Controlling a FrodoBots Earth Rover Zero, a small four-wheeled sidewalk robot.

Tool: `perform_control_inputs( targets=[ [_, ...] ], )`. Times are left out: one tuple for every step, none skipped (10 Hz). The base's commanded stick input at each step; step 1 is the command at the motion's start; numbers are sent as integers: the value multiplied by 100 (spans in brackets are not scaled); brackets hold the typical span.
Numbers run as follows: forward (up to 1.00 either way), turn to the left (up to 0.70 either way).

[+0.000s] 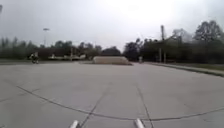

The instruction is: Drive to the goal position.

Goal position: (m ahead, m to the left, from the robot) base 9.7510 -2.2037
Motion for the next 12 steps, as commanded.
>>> perform_control_inputs(
  targets=[
    [100, 0],
    [100, 0],
    [100, 0],
    [100, 0],
    [100, 0],
    [100, 0],
    [100, 0],
    [100, 0],
    [100, 0],
    [100, 0],
    [100, 0],
    [100, -15]
  ],
)
